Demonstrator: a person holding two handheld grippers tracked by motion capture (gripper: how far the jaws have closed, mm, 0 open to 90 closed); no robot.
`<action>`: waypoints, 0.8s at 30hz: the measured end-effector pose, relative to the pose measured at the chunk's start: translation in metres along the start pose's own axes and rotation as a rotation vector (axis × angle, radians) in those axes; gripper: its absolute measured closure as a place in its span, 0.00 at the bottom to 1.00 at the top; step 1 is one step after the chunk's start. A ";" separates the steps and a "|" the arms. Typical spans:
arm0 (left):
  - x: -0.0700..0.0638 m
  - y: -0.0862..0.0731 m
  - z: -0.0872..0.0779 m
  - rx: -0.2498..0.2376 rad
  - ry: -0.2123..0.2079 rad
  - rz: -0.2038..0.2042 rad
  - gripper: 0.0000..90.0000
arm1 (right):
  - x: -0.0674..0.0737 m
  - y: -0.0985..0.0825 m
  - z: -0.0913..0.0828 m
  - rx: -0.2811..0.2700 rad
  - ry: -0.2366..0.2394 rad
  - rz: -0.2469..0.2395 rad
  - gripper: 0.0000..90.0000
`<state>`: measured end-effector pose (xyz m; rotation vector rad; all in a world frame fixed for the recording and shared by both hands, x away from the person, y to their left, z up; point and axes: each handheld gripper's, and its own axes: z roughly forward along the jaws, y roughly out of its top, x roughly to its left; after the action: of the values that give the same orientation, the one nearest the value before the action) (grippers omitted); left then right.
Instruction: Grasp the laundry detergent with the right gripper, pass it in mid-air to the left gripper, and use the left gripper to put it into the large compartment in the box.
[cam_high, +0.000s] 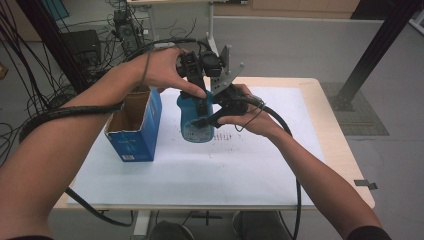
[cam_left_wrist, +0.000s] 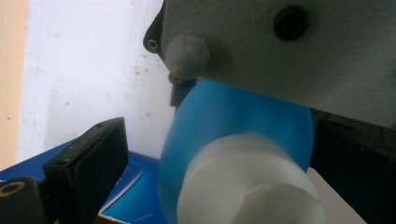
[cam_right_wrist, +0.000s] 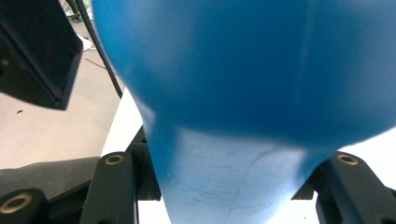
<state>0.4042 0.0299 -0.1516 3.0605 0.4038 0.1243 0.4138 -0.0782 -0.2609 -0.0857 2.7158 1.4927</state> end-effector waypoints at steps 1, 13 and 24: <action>0.000 0.000 0.000 0.000 0.000 0.000 0.05 | 0.000 0.000 0.000 0.000 0.000 0.000 0.49; 0.000 0.002 0.001 -0.003 -0.006 0.000 0.05 | -0.001 0.001 -0.003 -0.021 0.002 0.002 0.49; 0.000 0.004 -0.001 -0.006 -0.005 0.003 0.05 | -0.001 0.000 -0.006 -0.023 0.002 0.002 0.49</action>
<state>0.4049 0.0257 -0.1507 3.0547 0.3973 0.1185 0.4143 -0.0832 -0.2576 -0.0855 2.7013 1.5251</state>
